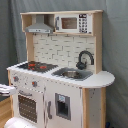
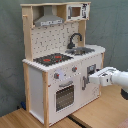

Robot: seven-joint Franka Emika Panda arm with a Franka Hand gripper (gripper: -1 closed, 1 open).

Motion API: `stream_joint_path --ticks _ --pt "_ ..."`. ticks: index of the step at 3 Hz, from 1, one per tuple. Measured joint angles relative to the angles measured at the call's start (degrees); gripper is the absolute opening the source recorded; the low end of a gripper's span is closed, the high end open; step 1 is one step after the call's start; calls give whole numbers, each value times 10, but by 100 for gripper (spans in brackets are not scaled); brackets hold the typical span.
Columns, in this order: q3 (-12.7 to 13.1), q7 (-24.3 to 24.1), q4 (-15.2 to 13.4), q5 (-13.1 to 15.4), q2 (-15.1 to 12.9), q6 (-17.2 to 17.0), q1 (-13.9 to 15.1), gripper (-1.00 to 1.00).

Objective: Play with the kitchen

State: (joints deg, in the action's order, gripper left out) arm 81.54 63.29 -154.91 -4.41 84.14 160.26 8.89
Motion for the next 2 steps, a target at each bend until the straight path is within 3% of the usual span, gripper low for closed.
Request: stream_joint_path --ticks 2 --pt "23 -4 -1 0 -7 83 84 100"
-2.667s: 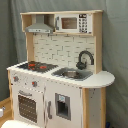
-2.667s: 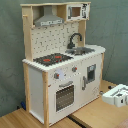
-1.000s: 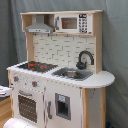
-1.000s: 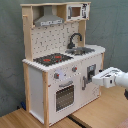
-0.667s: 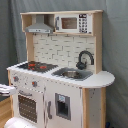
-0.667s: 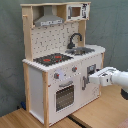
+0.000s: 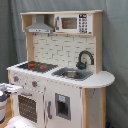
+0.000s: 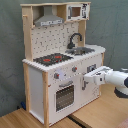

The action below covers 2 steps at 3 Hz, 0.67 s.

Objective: Play with the kitchen

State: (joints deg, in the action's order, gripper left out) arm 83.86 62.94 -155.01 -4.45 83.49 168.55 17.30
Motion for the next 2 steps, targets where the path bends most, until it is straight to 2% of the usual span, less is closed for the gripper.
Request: stream_joint_path --ticks 2 --pt "15 -28 -4 0 -1 88 83 100"
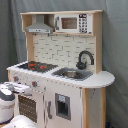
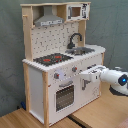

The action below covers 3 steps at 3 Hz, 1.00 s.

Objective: Play with the kitchen

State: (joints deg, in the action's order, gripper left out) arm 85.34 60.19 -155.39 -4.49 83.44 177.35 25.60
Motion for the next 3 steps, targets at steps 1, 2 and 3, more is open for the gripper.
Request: stream_joint_path --ticks 1,2,3 --pt "15 -24 1 0 0 40 35 100" --pt "25 -45 2 0 0 81 73 100" --pt "26 -61 8 0 0 120 115 100"
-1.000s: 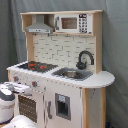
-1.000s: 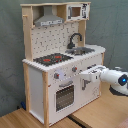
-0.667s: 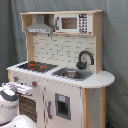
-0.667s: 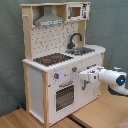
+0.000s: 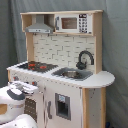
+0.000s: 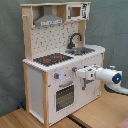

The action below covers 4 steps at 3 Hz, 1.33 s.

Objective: Play with the kitchen

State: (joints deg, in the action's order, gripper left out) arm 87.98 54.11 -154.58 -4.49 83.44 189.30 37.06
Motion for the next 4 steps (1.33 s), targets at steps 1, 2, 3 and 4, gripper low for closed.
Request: stream_joint_path --ticks 1,2,3,4 --pt "8 -4 3 0 -1 45 33 100" --pt "17 -6 37 0 -1 70 78 100" --pt "32 -19 72 0 -1 84 110 100" --pt "32 -20 72 0 -1 83 110 -100"
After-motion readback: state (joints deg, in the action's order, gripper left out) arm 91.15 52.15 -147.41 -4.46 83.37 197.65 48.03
